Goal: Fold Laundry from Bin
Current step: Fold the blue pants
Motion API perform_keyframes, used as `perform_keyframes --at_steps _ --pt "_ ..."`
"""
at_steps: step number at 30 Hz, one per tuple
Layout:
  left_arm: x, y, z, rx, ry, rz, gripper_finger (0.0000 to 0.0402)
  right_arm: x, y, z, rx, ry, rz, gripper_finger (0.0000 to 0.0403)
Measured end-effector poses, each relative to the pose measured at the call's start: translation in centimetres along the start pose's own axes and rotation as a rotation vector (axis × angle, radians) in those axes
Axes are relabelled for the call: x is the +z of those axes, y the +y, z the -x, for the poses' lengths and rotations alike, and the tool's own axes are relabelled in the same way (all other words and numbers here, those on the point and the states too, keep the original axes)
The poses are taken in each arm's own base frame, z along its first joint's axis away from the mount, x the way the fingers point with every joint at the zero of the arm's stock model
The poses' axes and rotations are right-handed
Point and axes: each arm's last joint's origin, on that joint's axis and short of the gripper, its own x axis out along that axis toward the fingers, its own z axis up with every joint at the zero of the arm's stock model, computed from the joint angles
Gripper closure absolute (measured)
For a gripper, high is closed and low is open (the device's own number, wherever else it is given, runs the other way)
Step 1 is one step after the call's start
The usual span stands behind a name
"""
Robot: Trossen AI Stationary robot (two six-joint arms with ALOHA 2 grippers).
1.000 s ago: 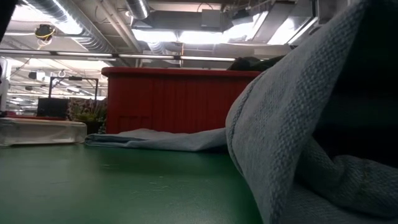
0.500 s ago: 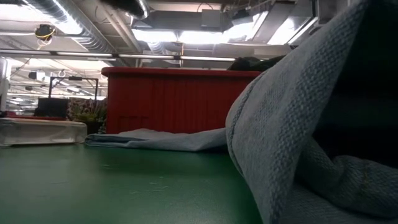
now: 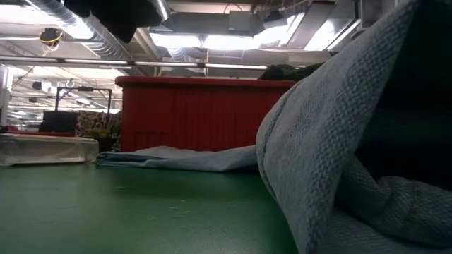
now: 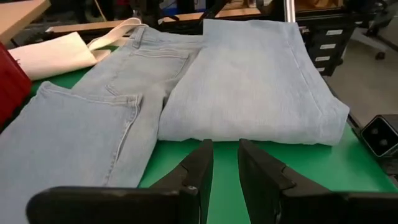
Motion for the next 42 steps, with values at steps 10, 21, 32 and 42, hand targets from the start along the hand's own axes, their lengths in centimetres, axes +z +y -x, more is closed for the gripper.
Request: perform_keyframes --at_steps 10,21,32,42 --pt "0.3 -0.1 0.0 -0.012 -0.033 0.008 0.0331 -1.0 1.5 -3.2 -0.098 0.024 0.027 0.0176" --pt "0.3 -0.1 0.0 -0.012 -0.033 0.008 0.0331 -1.3 1.3 -4.4 -0.197 0.066 0.041 0.0176" --pt "0.3 -0.1 0.0 -0.012 -0.032 0.008 0.0331 -1.7 1.8 -6.2 -0.252 0.054 0.058 0.0184" --pt "0.3 -0.1 0.0 -0.012 -0.032 0.007 0.0331 -1.7 1.9 -6.6 -0.261 0.018 0.067 0.0333"
